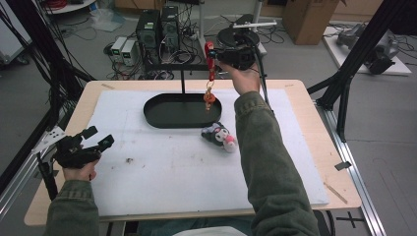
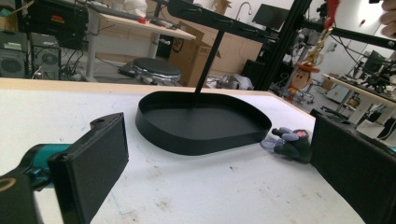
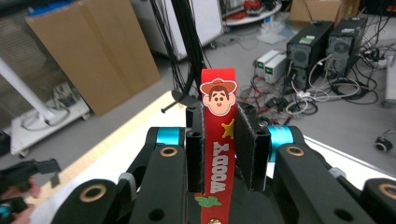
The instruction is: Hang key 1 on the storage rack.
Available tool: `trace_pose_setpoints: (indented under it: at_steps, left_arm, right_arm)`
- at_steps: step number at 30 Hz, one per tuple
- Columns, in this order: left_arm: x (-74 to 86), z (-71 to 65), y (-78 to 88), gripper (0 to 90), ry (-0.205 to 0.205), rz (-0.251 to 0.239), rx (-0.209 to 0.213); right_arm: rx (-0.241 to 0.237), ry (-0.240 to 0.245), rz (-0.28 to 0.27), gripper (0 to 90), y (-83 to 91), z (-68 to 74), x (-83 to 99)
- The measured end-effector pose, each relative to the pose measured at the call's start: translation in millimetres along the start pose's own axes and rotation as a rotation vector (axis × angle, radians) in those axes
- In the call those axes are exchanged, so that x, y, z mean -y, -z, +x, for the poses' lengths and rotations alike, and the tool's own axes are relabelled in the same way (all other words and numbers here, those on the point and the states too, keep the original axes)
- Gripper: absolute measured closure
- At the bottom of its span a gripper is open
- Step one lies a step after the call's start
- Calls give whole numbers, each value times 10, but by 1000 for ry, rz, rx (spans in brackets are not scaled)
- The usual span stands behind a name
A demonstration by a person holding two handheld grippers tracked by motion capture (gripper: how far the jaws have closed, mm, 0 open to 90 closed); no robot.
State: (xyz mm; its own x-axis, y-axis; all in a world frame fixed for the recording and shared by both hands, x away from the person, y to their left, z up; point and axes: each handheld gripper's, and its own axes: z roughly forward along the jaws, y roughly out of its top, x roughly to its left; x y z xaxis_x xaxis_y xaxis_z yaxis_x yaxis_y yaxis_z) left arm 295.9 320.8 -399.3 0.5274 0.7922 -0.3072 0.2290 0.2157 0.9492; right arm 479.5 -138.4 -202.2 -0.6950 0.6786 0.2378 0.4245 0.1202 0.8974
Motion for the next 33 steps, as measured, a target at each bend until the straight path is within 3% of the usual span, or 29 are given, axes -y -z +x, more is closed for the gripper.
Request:
trace_pose_setpoints:
  at_steps: [5, 11, 15, 19, 22, 26, 28, 33]
  left_arm:
    - [0, 10, 1, 51, -1, -1, 4]
    - [-6, 37, 19, 51, -6, -1, -8]
    - [-1, 32, 4, 51, -5, 3, -8]
    - [-4, 26, 6, 51, -10, -3, -12]
    - [-3, 38, 4, 51, -3, -4, -15]
    - [2, 46, -8, 51, 0, 1, -13]
    - [0, 41, -4, 52, 5, -2, -10]
    - [0, 45, -4, 51, 8, -4, -10]
  right_arm:
    - [16, 8, 0, 749, -189, 7, -58]
    - [-7, -66, -34, 750, -390, -124, -79]
    - [12, -57, -33, 750, -554, -166, -111]
    - [45, -16, 17, 749, -726, -165, -139]
    - [30, -4, 4, 749, -802, -135, -143]
    - [53, 7, -8, 749, -866, -137, -155]
    - [78, -8, -17, 749, -892, -161, -144]
    - [88, -67, -59, 749, -973, -211, -109]
